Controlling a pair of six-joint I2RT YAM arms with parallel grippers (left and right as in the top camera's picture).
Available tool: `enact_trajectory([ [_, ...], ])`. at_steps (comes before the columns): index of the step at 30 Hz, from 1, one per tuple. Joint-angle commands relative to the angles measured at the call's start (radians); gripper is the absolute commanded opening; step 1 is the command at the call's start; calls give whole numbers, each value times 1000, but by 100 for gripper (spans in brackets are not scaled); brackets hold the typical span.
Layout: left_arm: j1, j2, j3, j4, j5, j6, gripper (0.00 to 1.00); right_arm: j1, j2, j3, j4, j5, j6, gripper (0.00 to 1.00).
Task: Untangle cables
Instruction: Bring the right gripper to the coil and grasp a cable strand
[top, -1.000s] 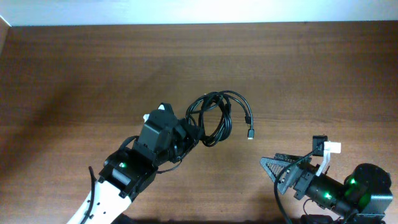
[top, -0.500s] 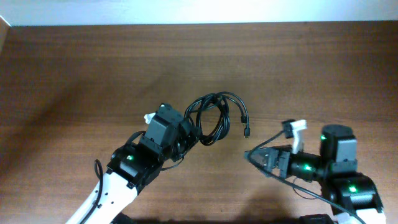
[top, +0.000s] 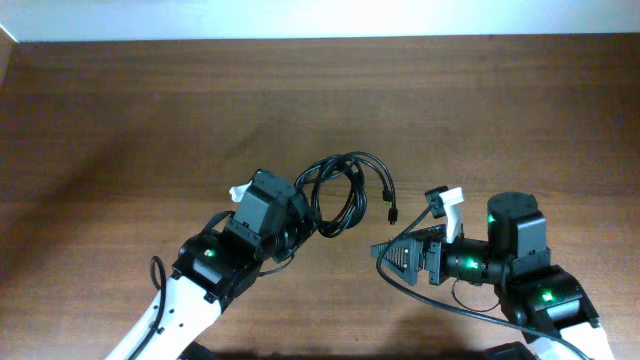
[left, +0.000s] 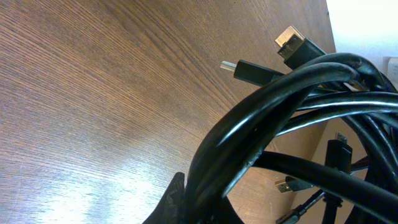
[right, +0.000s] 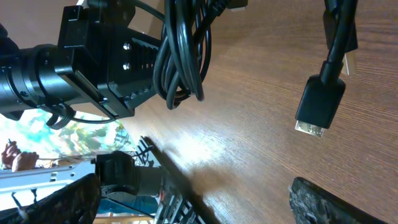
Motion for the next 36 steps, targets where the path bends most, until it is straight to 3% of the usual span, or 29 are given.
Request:
enact_trajectory([
  [1, -1, -2, 22, 3, -11, 19, 0, 7, 1, 10, 3, 5, 3, 95],
  [24, 0, -2, 22, -17, -30, 19, 0, 7, 3, 10, 0, 28, 2, 96],
  [31, 0, -2, 22, -12, -30, 19, 0, 7, 8, 10, -2, 28, -80, 96],
  [36, -1, -2, 22, 3, -4, 8, 0, 7, 27, 10, 14, 27, -80, 89],
])
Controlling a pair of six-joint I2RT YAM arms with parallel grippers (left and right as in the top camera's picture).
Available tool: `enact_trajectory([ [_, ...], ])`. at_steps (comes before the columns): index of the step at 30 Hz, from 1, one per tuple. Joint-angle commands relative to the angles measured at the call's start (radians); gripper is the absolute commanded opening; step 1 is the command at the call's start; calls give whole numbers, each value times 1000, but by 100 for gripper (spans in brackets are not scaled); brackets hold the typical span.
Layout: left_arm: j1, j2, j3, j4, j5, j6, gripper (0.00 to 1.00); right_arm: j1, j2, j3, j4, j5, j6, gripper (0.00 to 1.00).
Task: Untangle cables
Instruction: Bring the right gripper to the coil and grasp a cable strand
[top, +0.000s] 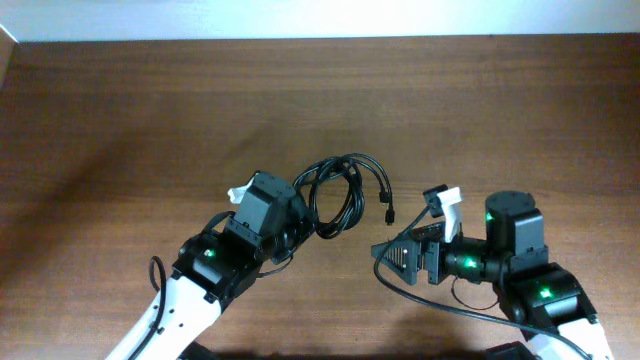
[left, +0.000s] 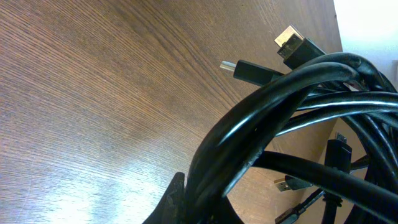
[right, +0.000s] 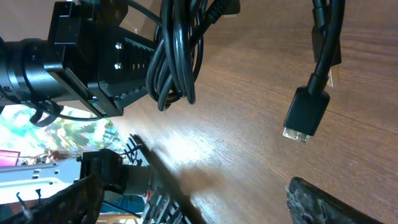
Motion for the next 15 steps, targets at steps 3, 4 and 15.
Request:
enact_trajectory([
  [3, -1, -2, 22, 21, 18, 13, 0, 7, 9, 10, 83, -5, 48, 86],
  [4, -1, -2, 22, 18, 23, 13, 0, 7, 9, 10, 109, -31, 50, 86],
  [15, -126, 41, 22, 124, 3, 63, 0, 7, 10, 10, 166, -10, 65, 61],
])
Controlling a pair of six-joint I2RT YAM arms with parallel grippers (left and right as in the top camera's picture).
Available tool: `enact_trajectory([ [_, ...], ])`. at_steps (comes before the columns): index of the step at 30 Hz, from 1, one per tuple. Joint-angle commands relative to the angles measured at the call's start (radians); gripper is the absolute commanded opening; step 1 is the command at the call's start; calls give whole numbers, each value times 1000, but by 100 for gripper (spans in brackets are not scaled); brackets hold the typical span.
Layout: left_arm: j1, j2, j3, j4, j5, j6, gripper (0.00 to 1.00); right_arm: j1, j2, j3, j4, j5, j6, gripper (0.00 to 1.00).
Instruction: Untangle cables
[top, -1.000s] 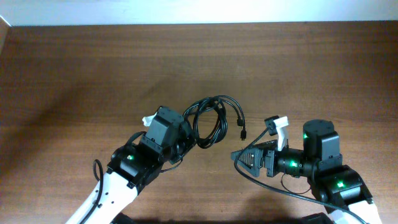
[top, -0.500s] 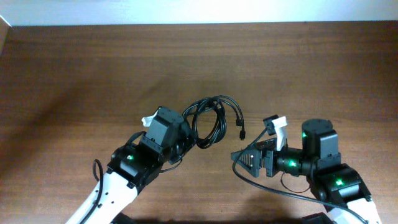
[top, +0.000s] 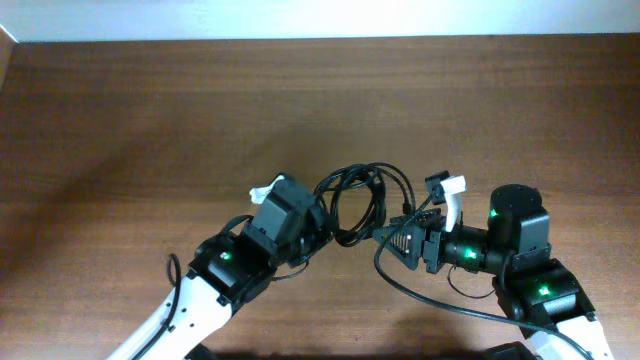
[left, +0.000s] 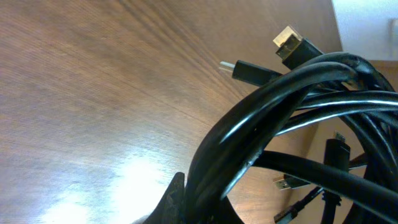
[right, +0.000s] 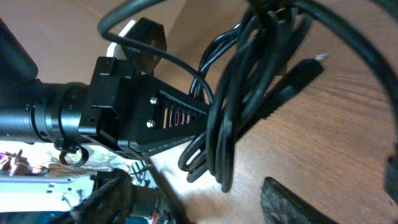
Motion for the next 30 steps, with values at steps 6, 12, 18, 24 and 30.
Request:
enact_trajectory([
  [6, -60, 14, 22, 71, -32, 119, 0, 3, 1, 10, -44, 57, -2, 55],
  [12, -65, 14, 22, 66, -29, 124, 0, 3, 1, 10, -41, 61, -2, 36],
  [18, -65, 14, 22, 67, -34, 124, 0, 3, 1, 10, -41, 60, -2, 4],
  [24, -63, 14, 22, 68, -60, 122, 0, 3, 1, 10, -44, 56, 25, 4],
  [30, -63, 14, 22, 26, -51, -85, 0, 3, 1, 10, -41, -27, -30, 4],
])
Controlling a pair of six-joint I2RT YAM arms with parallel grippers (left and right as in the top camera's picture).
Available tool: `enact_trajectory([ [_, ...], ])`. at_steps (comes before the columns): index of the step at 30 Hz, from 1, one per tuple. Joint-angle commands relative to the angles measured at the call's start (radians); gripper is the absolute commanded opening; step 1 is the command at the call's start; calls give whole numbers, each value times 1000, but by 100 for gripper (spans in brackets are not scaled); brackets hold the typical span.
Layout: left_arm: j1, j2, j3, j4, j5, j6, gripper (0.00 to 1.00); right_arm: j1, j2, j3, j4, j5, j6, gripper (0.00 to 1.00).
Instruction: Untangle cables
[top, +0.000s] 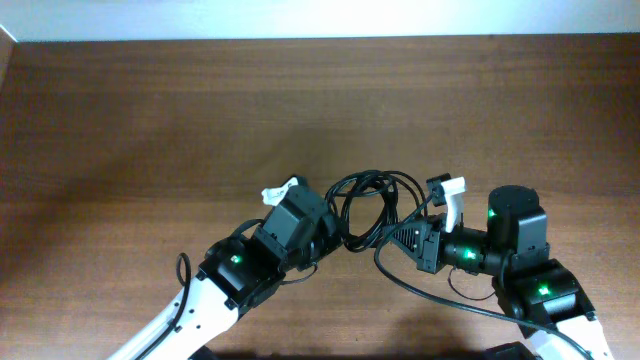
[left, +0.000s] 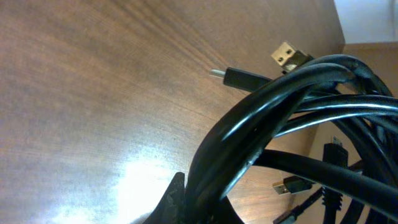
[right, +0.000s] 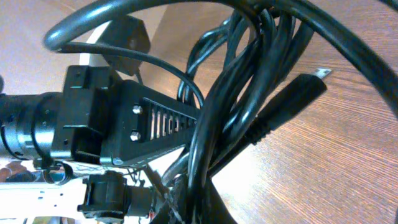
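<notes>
A bundle of looped black cables (top: 366, 205) hangs just above the wooden table between both arms. My left gripper (top: 338, 238) is shut on the bundle's lower left side; in the left wrist view the thick strands (left: 280, 118) run out of the gripper (left: 205, 202), with a metal plug (left: 286, 55) at the far end. My right gripper (top: 383, 243) is shut on strands at the lower right; in the right wrist view the cables (right: 249, 93) run down into the gripper (right: 202, 202). A loose black plug (right: 292, 99) sticks out to the right.
The brown wooden table (top: 150, 120) stretches to a white wall strip (top: 300, 15) at the back. The right arm's own black lead (top: 420, 295) trails toward the front edge. The left arm's black wrist body (right: 124, 124) sits close behind the bundle.
My right gripper, open around the bundle before, is now shut on some of its strands. The left arm and the bundle sit a little further right.
First my left gripper held the bundle near the table's middle, with my right gripper open and apart to the right. Then the bundle stood against the right gripper's open fingers. Now both grippers hold it.
</notes>
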Motion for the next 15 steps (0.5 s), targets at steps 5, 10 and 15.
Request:
enact_trajectory([
  [5, 30, -2, 21, -1, -18, -87, 0, 5, -2, 9, 5, -100, -66, 4],
  [10, 84, -2, 21, -2, 78, -87, 0, 5, -3, 9, 13, -109, -66, 4],
  [15, 98, -2, 21, -1, 124, -131, 0, 5, -2, 9, 12, -117, -66, 4],
])
